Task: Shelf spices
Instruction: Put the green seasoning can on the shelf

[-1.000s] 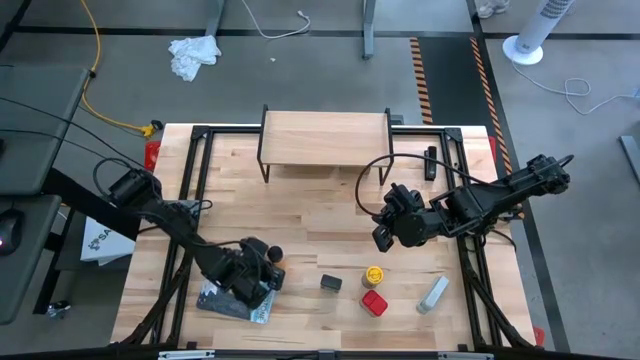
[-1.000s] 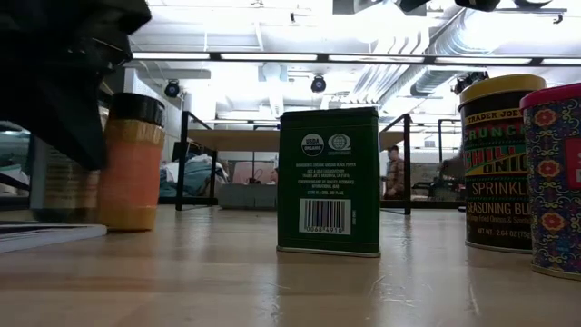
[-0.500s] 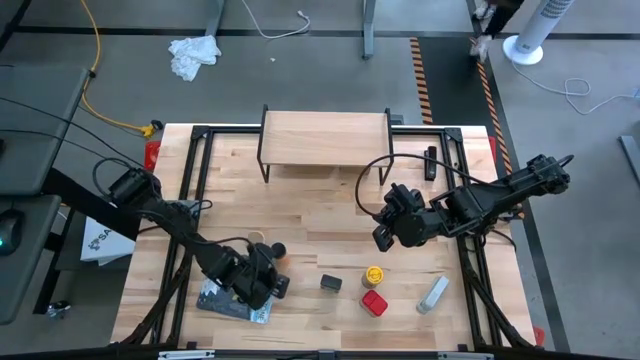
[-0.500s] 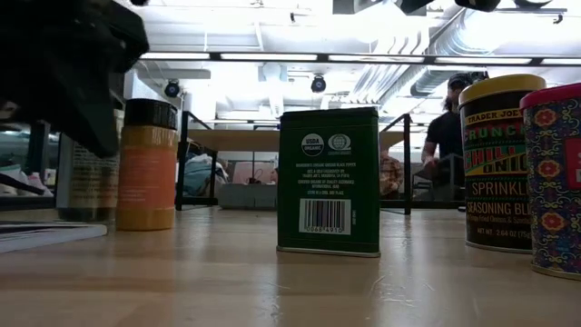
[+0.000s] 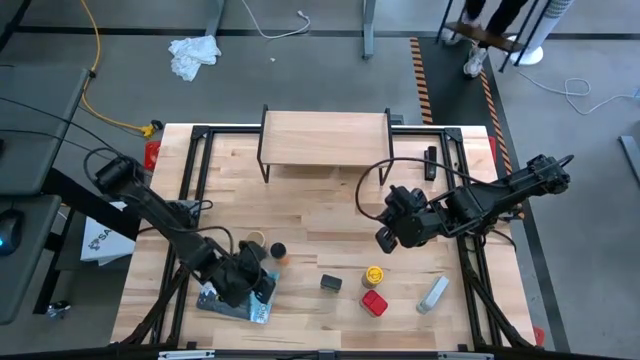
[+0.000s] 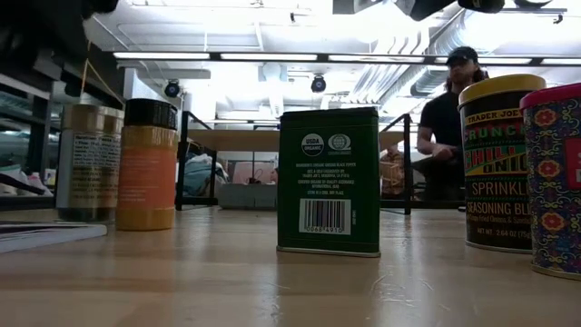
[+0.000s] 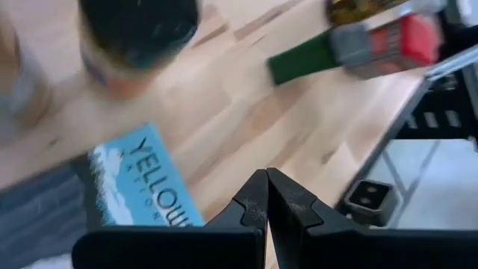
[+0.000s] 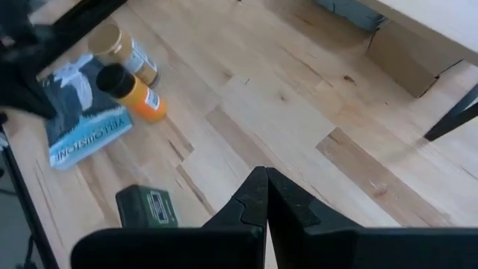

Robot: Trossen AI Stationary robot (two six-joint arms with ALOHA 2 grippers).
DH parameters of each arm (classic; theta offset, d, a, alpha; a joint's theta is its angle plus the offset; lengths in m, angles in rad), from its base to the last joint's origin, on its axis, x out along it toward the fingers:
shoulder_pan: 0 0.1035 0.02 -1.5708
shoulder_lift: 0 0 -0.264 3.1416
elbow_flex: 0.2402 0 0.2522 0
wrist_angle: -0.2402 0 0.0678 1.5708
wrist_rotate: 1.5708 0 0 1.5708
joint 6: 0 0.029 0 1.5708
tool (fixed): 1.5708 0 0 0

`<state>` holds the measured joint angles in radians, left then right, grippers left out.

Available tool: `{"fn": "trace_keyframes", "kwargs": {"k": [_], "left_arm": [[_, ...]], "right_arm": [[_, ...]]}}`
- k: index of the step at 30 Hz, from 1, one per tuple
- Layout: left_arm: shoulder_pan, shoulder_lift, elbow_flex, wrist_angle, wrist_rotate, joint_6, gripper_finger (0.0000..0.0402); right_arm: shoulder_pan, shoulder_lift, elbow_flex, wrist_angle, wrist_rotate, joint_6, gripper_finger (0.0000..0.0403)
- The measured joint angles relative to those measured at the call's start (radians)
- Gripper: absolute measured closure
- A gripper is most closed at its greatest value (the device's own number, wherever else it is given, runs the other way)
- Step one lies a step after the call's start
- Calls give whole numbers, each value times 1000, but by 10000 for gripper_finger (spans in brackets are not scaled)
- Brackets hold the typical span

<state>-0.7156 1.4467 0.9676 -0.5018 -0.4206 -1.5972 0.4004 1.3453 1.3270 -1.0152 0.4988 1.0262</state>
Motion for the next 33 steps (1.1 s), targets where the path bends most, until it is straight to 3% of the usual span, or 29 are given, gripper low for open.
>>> {"fn": "trace_keyframes", "kwargs": {"k": [8,11,18,33], "left_arm": [[9,-134,0,-2,-44,185,401],[11,-193,0,-5,-107,257,402],[66,-334,0,-115,-203,343,401],[199,-555,0,-318,-205,539,401]], "right_arm": [[36,0,0,-122,-39,2,403],[80,0,0,-196,-40,48,403],[171,0,0,-357,-40,263,403],[276,0,0,-544,-39,653,403]]}}
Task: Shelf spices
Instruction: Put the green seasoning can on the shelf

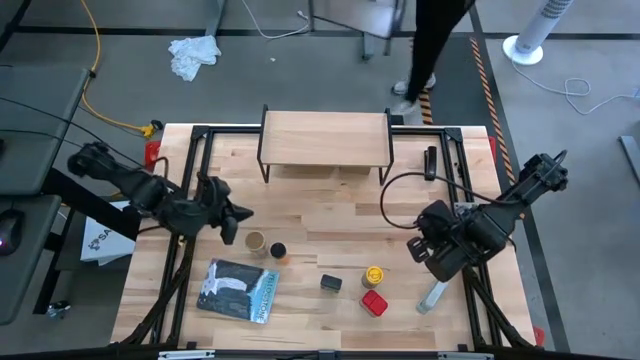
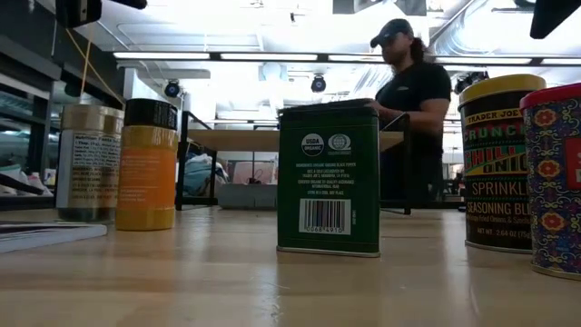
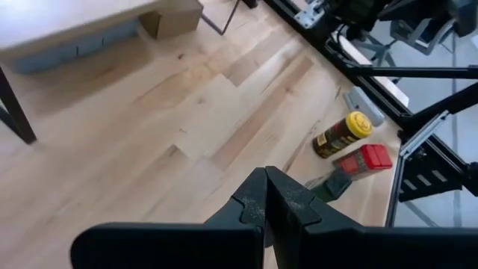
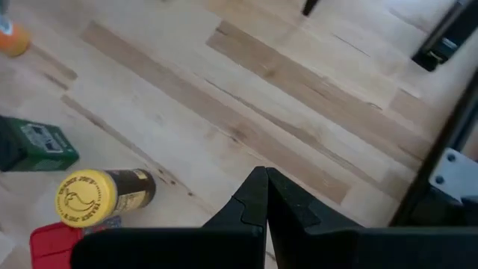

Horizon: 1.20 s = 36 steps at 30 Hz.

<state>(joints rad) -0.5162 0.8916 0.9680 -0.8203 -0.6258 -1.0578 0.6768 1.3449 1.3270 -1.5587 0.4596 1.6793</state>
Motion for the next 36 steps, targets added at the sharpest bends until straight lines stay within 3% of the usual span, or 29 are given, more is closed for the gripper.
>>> {"fn": "trace_keyframes", "kwargs": {"k": [14,21,36], "left_arm": [[12,-115,0,-122,5,60,401],[12,-167,-51,-103,9,55,401],[12,-209,-106,-93,23,14,401]], "right_arm": [[6,-4,0,-2,-18,101,403],[-3,-10,0,28,-21,101,403],[-100,-10,0,124,10,-37,403]]}}
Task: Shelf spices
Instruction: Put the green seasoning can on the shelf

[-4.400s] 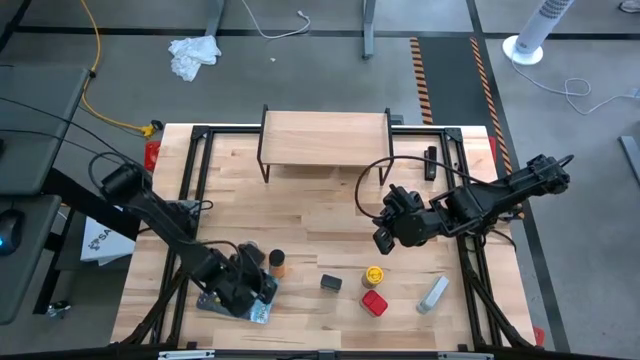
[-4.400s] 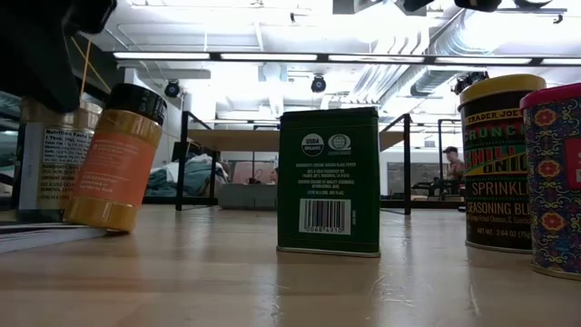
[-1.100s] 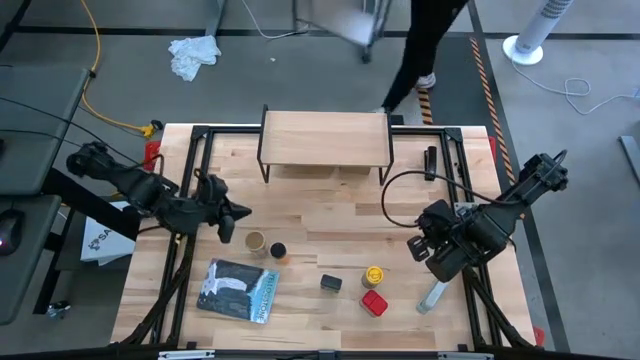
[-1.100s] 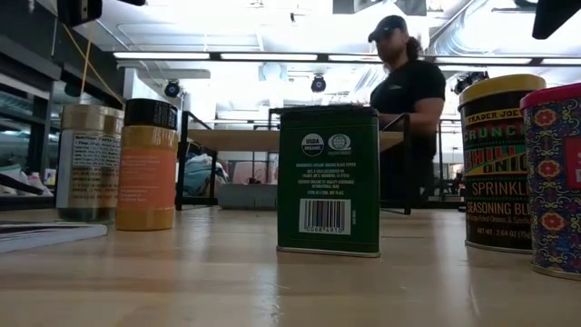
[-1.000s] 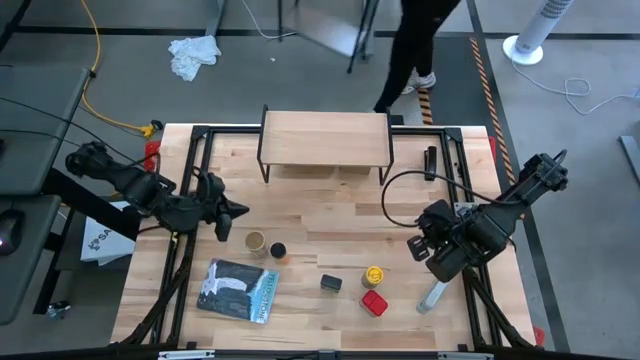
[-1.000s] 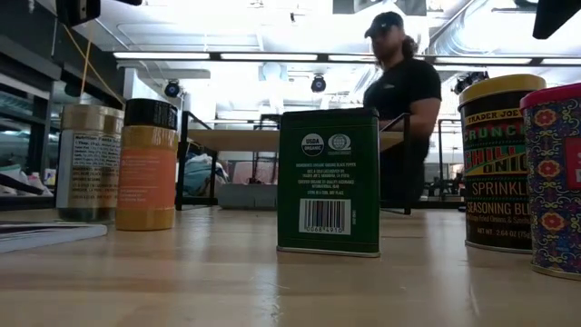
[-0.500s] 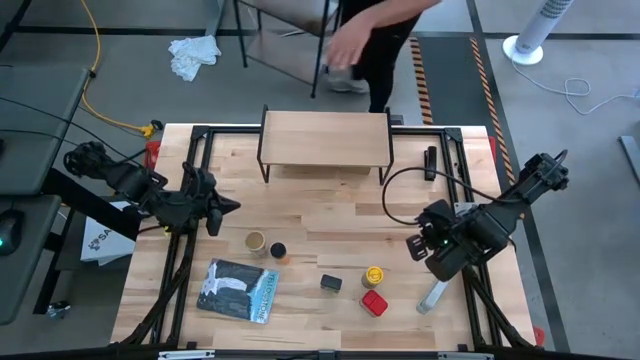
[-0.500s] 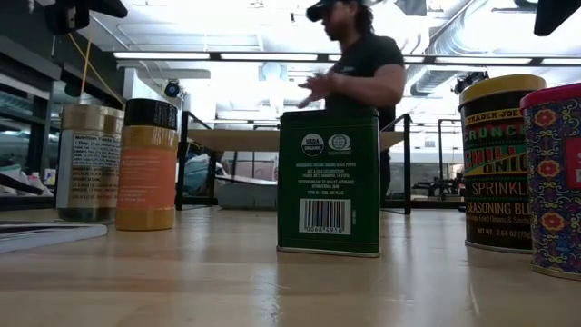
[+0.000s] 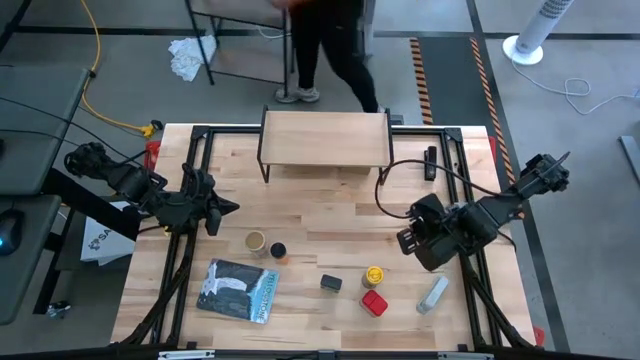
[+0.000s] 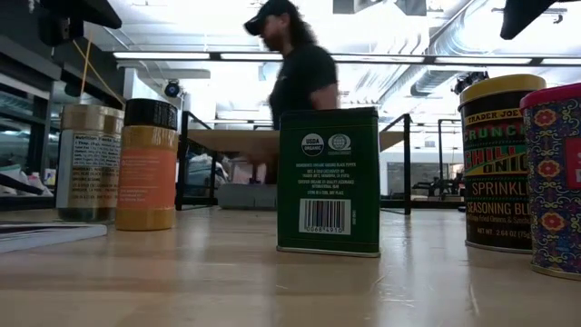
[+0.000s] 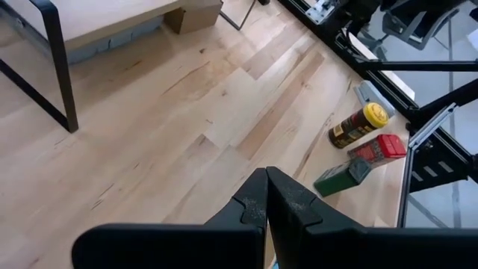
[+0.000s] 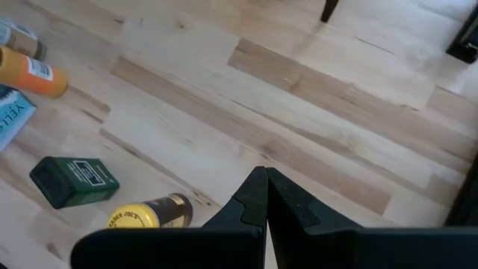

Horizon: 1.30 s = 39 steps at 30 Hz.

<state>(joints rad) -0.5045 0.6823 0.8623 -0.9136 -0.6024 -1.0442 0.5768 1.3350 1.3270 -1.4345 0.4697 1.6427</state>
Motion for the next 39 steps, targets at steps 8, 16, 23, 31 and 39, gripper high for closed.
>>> {"fn": "trace_keyframes", "kwargs": {"k": [8,16,23,31,39], "left_arm": [[0,-6,0,0,13,10,401],[3,-1,0,50,27,138,401],[15,5,0,92,85,162,401],[15,7,0,113,77,159,401],[15,7,0,132,76,157,401]], "right_arm": [[-72,0,0,68,-8,-129,403],[-155,0,0,189,-38,-313,403],[-251,0,0,268,-105,-463,403],[-305,0,0,289,-107,-546,403],[-350,0,0,293,-107,-623,403]]}}
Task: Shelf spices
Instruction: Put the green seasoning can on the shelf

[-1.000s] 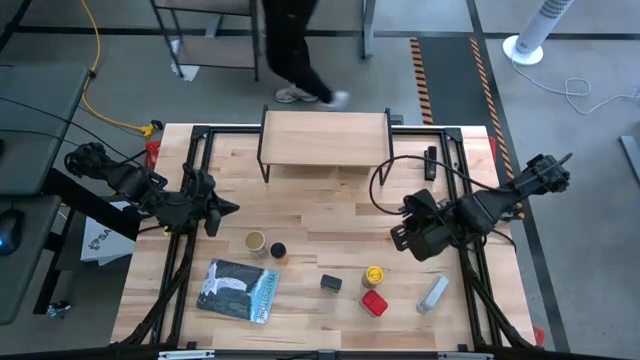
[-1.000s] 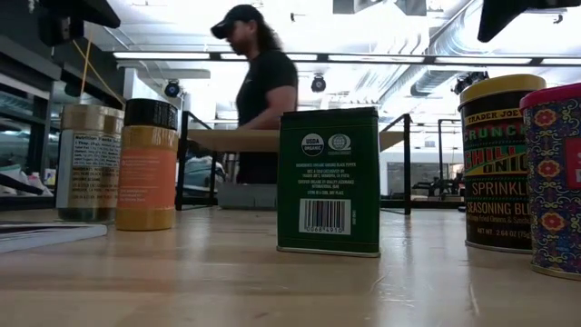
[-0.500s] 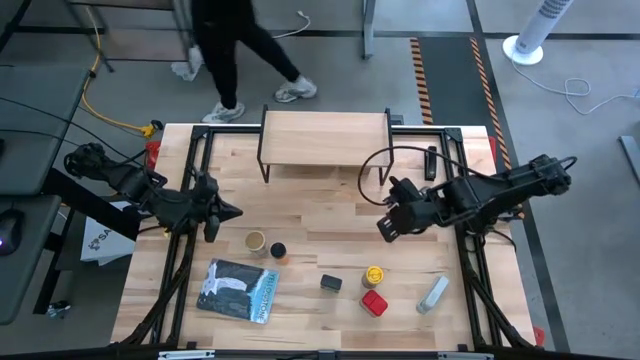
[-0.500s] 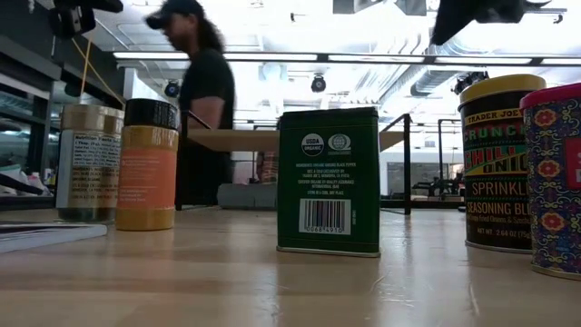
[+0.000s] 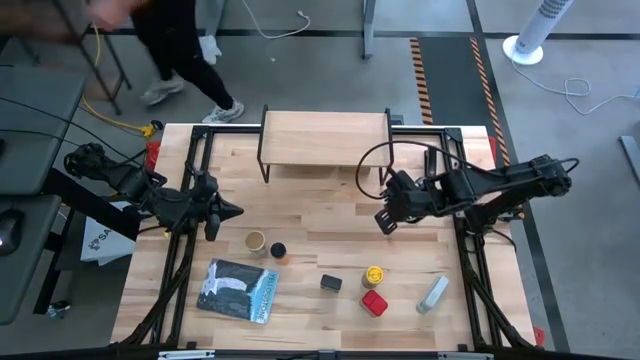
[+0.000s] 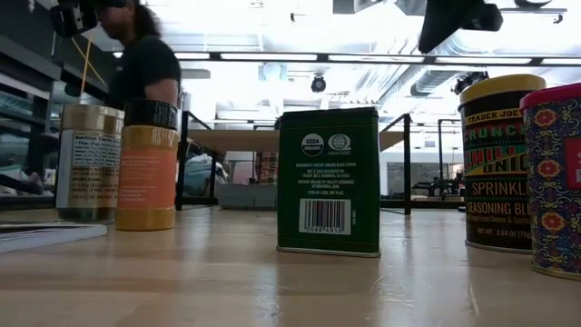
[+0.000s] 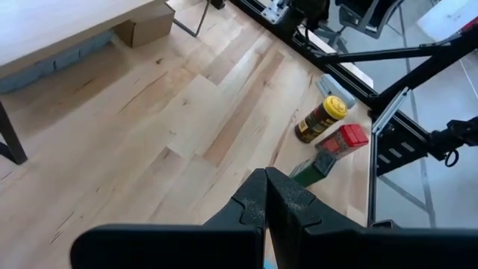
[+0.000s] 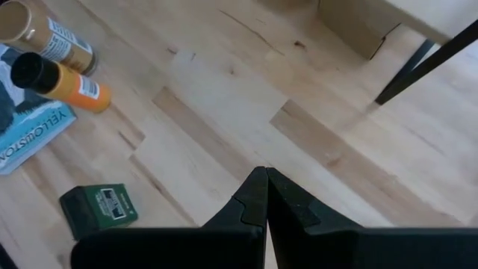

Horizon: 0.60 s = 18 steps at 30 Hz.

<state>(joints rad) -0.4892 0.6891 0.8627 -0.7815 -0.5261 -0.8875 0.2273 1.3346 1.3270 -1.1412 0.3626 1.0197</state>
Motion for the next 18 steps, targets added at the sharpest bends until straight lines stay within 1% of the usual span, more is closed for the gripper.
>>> {"fn": "trace_keyframes", "kwargs": {"k": [9,18], "left_arm": [[0,5,0,1,-21,-23,402],[0,43,0,1,-35,-28,401]], "right_arm": [[-58,0,0,0,-2,-100,403],[-104,0,0,2,-31,-169,403]]}}
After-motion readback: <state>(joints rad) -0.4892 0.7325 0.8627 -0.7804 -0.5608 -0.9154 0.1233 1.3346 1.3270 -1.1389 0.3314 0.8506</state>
